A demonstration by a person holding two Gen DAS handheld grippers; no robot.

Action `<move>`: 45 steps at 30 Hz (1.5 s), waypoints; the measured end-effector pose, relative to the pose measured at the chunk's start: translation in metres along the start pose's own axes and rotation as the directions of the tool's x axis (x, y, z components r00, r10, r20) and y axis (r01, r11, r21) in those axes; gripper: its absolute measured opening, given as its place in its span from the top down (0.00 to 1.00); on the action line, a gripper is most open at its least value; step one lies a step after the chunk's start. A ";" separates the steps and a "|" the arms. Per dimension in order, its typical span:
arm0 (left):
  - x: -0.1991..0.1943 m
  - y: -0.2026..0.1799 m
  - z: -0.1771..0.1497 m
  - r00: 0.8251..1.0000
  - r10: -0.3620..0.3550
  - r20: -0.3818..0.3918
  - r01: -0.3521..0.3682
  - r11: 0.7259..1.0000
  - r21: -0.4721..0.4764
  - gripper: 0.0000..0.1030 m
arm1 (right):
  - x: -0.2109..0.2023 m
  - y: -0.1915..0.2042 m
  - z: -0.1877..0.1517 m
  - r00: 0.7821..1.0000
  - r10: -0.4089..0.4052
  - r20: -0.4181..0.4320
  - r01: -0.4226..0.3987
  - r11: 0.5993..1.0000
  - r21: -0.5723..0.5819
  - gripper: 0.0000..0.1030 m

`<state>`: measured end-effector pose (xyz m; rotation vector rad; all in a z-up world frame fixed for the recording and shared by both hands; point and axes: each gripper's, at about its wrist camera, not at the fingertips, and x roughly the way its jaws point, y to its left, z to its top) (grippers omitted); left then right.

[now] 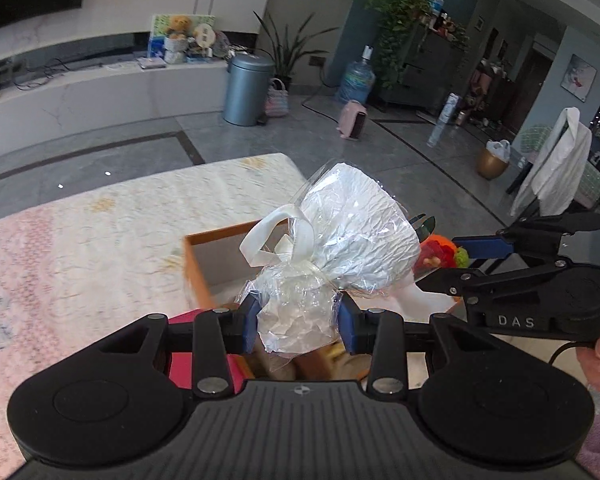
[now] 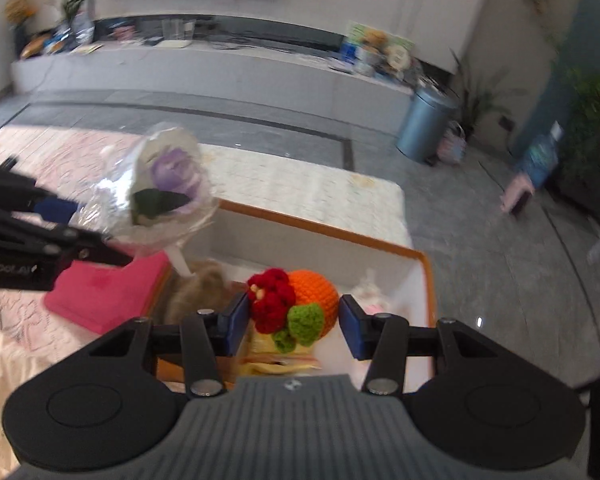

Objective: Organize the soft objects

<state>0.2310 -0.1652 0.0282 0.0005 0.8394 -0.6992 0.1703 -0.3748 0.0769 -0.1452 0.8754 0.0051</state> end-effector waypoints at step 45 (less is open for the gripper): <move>0.071 -0.042 0.009 0.993 -0.071 -0.092 0.066 0.996 -0.058 0.23 | 0.066 -0.054 -0.029 0.982 -0.086 -0.167 0.089 0.996 0.011 0.44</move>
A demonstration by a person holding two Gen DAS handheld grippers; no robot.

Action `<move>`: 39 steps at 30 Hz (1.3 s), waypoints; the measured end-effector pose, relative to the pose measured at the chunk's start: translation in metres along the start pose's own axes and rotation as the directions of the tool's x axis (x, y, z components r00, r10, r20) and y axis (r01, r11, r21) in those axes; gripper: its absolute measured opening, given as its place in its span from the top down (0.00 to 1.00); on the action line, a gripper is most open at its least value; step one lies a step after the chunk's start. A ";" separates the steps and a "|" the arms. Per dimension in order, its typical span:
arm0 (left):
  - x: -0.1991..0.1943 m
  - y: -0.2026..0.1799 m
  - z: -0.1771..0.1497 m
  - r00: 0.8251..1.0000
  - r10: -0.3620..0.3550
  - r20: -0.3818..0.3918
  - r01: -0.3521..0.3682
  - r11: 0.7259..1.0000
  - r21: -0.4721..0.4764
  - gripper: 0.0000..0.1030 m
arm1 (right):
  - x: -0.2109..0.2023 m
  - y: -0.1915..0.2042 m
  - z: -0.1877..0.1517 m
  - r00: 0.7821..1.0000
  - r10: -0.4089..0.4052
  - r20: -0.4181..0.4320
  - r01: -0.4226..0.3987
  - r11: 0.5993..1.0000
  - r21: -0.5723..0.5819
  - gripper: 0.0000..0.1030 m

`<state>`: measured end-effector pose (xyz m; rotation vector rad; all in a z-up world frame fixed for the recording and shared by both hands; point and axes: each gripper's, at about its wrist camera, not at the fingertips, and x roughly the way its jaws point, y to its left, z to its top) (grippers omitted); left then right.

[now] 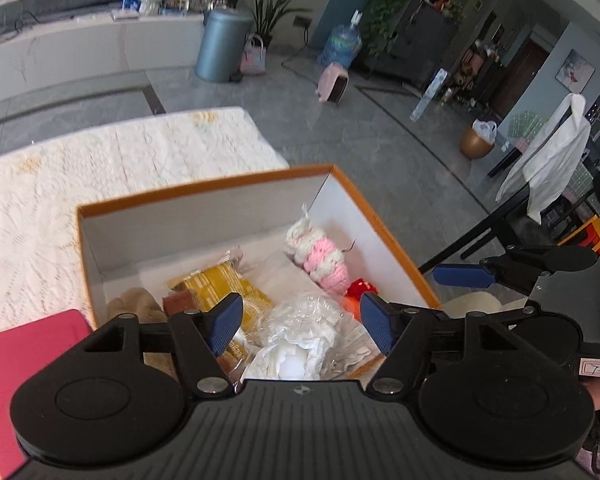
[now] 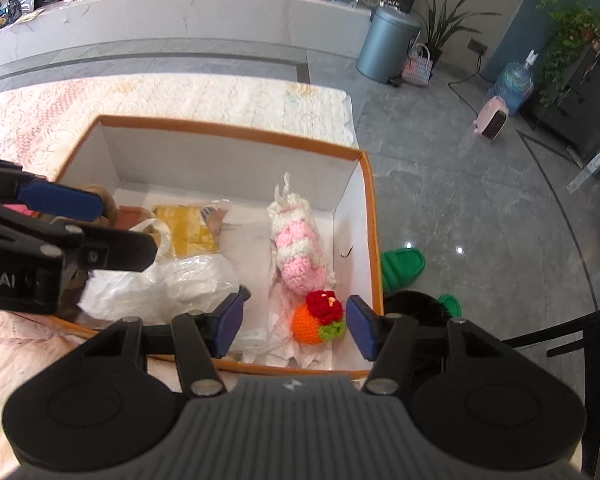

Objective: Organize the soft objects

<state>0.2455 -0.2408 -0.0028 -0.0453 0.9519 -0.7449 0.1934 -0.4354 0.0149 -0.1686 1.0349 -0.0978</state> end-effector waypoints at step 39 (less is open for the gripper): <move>-0.145 -0.019 -0.139 0.648 0.378 0.662 -0.475 0.879 -0.038 0.08 | -0.136 0.128 -0.132 0.723 -0.072 0.687 -0.102 0.973 0.209 0.03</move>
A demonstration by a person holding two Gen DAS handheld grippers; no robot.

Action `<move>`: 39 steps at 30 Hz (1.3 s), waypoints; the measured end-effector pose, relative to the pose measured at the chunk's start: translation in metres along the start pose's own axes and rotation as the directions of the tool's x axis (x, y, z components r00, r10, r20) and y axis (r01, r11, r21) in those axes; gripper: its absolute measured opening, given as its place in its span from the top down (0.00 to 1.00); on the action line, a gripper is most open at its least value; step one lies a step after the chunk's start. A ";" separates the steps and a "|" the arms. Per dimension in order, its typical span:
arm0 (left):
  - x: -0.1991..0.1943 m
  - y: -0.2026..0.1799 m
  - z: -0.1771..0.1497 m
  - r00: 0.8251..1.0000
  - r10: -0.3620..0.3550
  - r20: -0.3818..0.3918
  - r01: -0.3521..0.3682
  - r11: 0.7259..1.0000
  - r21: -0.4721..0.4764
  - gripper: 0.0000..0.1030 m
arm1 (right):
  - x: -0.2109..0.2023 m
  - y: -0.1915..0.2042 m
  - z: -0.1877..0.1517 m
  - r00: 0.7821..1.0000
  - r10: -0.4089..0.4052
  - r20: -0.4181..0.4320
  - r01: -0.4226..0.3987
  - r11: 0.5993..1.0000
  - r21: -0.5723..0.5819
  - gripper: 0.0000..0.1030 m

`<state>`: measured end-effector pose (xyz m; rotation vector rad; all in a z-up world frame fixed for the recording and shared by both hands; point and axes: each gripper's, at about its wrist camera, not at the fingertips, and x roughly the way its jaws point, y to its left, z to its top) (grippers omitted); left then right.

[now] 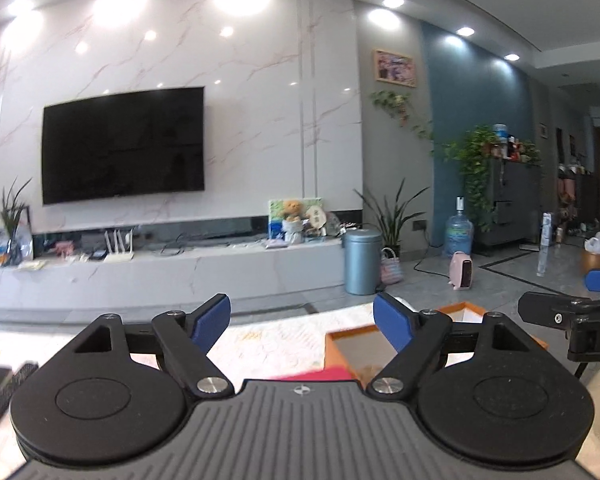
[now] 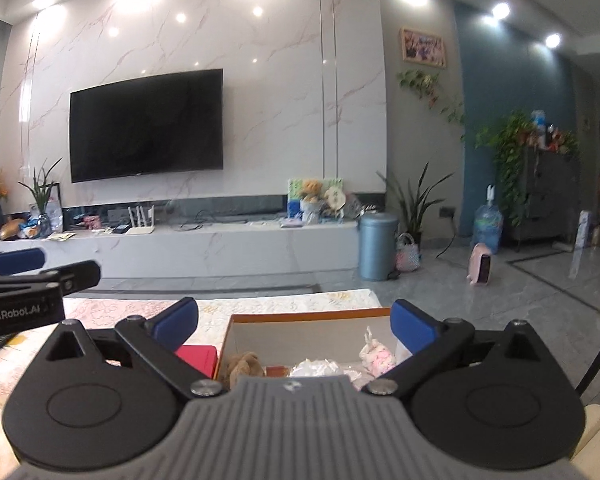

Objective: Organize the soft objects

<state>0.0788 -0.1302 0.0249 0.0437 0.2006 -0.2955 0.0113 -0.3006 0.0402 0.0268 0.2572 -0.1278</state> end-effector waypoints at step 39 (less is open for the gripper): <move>0.010 0.028 -0.069 0.966 0.056 -0.253 -0.081 0.993 -0.090 0.00 | 0.037 -0.006 -0.080 0.985 -0.044 -0.167 0.073 0.982 0.177 0.03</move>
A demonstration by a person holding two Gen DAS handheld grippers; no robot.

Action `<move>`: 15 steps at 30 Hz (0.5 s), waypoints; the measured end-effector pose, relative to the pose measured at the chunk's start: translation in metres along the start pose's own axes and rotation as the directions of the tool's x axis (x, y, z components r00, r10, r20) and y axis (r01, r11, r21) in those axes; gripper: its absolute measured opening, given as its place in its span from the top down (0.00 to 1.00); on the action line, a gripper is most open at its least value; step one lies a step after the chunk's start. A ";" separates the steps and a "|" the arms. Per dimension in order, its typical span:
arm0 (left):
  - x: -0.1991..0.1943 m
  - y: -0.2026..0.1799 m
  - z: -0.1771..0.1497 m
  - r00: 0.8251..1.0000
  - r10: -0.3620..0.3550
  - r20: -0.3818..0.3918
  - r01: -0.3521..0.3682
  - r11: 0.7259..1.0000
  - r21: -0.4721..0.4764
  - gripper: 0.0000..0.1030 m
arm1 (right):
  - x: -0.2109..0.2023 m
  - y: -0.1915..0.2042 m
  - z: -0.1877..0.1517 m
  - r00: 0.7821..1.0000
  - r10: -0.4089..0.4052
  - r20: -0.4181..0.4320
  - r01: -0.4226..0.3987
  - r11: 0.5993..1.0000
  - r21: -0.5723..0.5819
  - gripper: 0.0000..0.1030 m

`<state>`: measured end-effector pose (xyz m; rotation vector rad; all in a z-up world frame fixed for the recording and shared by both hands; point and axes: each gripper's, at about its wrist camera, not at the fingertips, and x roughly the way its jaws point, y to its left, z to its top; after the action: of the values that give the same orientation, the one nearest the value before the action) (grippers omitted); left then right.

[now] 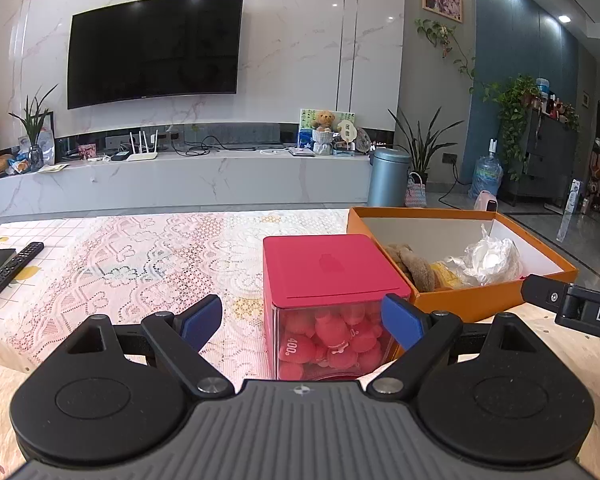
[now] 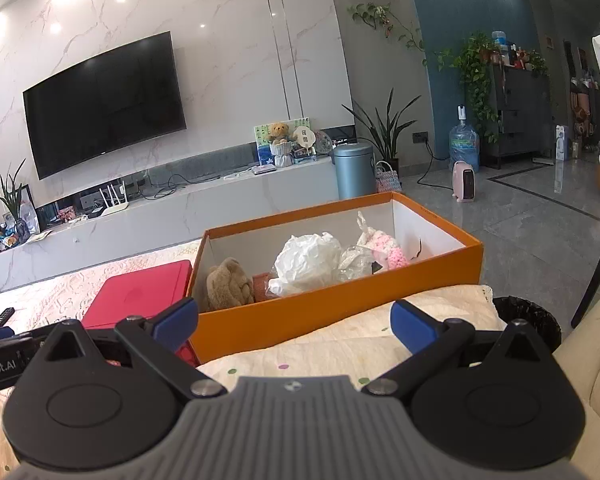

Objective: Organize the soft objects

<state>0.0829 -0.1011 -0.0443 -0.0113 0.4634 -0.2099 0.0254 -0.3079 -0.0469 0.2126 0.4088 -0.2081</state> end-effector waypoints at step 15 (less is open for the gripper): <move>0.000 0.003 0.001 1.000 0.001 -0.003 -0.001 1.000 -0.008 0.00 | 0.002 -0.001 -0.001 1.000 0.000 -0.013 0.000 1.000 0.001 0.03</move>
<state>0.0834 -0.0981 -0.0437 -0.0186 0.4673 -0.2074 0.0270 -0.3092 -0.0486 0.2149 0.4216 -0.2071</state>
